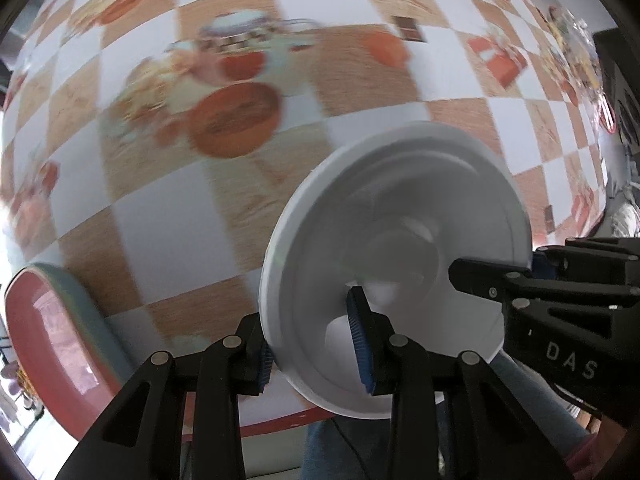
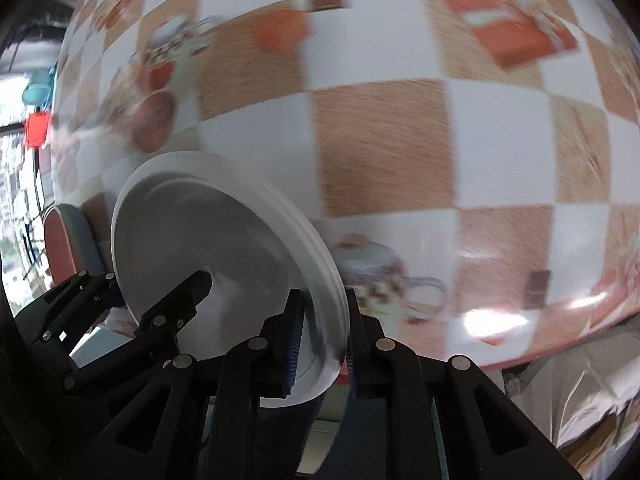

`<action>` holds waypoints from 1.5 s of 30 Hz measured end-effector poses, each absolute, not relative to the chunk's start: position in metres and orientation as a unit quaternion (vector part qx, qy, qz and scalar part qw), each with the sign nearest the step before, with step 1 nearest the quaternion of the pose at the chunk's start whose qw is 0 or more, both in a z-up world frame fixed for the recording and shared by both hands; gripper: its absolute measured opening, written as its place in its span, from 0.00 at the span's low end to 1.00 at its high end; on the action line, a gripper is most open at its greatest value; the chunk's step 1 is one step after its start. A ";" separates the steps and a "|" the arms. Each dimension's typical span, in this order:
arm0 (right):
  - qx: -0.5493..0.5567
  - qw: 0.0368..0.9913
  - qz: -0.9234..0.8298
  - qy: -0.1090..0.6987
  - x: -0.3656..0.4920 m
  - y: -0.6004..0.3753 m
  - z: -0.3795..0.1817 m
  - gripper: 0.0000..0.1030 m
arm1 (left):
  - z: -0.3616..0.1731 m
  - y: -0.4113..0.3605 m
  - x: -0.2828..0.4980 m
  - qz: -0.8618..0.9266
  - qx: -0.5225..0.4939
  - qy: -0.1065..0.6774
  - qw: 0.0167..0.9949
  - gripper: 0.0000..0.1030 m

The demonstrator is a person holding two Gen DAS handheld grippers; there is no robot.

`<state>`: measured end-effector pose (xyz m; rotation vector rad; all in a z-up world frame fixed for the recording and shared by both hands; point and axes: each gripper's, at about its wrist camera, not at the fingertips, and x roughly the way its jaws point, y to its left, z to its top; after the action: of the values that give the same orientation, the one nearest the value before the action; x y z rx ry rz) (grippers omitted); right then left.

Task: Organize plates and bowls
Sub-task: 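Lift the white plate with both grippers and carry it toward the pink plate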

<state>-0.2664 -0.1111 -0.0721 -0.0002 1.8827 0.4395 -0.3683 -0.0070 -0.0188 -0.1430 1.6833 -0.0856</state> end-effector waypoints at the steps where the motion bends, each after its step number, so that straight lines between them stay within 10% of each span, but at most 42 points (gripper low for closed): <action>1: -0.004 0.567 0.193 0.801 -0.268 -0.101 -0.072 0.20 | -0.019 0.001 -0.370 -0.033 -0.065 0.744 0.664 0.35; 45: -0.047 0.584 0.246 0.773 -0.280 -0.018 -0.004 0.20 | 0.067 0.124 -0.438 0.035 -0.101 0.687 0.719 0.36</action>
<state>-0.2796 -0.0183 -0.0038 -0.1087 1.8030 0.5737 -0.4384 0.1236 0.0675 -0.2223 1.5194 0.0775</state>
